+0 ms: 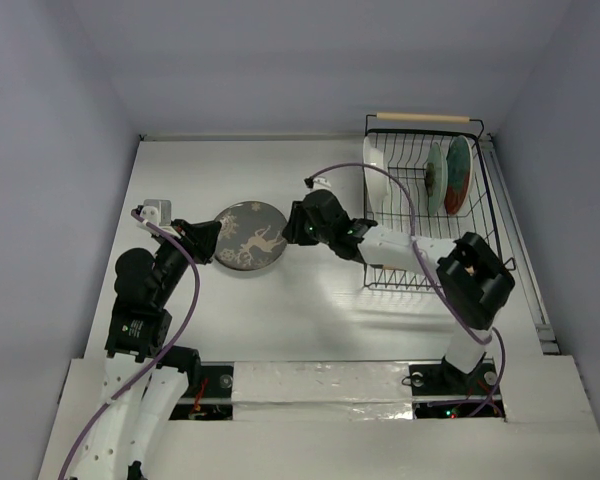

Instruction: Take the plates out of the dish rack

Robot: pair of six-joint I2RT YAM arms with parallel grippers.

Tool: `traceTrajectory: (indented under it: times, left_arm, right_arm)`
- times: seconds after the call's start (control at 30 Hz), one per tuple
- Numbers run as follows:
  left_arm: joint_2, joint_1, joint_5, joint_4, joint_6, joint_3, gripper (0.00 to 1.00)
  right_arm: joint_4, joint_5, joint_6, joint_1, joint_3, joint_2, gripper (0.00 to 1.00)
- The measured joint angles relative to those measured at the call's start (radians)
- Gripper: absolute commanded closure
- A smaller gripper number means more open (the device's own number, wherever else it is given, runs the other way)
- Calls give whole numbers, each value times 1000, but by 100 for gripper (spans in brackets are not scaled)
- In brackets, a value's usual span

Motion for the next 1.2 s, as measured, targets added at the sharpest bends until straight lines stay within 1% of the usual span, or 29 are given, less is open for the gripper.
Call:
traceTrajectory:
  times: [0.03, 0.07, 0.13, 0.2, 0.3, 0.37, 0.43, 0.47, 0.57, 0.6, 0.67, 0.77, 0.97, 1.1, 1.2]
  left_arm:
    - [0, 0, 0, 0, 0, 0, 91]
    - [0, 0, 0, 0, 0, 0, 93]
    - [-2, 0, 0, 0, 0, 0, 98]
    - [-4, 0, 0, 0, 0, 0, 100]
    - [-8, 0, -1, 0, 0, 0, 100]
    - [-8, 0, -2, 0, 0, 0, 100]
    - [-9, 0, -2, 0, 0, 0, 100]
    - [-10, 0, -2, 0, 0, 0, 100]
    - [-13, 0, -1, 0, 0, 0, 100]
    - [-13, 0, -1, 0, 0, 0, 100]
    - [-13, 0, 0, 0, 0, 0, 98]
    - [-13, 0, 0, 0, 0, 0, 94]
    - [-13, 0, 0, 0, 0, 0, 92]
    - [-13, 0, 0, 0, 0, 0, 91]
    - [-13, -5, 0, 0, 0, 0, 91]
  right_arm:
    - [-13, 6, -8, 0, -8, -21, 77]
    - [-24, 12, -21, 0, -23, -53, 91]
    - [-54, 25, -49, 0, -45, -122, 100]
    - [-87, 57, -80, 0, -45, -192, 100]
    - [-143, 141, -138, -3, -17, -291, 100]
    - [-175, 175, -181, -25, 28, -340, 100]
    - [-200, 196, -217, -75, 75, -368, 100]
    - [-214, 209, -236, -112, 100, -376, 91]
    - [-286, 294, -304, -209, 198, -364, 43]
    - [-293, 312, -312, -228, 209, -353, 38]
    - [-339, 363, -352, -255, 266, -312, 37]
    - [-396, 404, -405, -264, 348, -229, 37]
    - [-506, 459, -482, -275, 512, -47, 39]
    - [-554, 480, -518, -281, 568, 35, 45]
    - [-579, 503, -539, -283, 590, 80, 52]
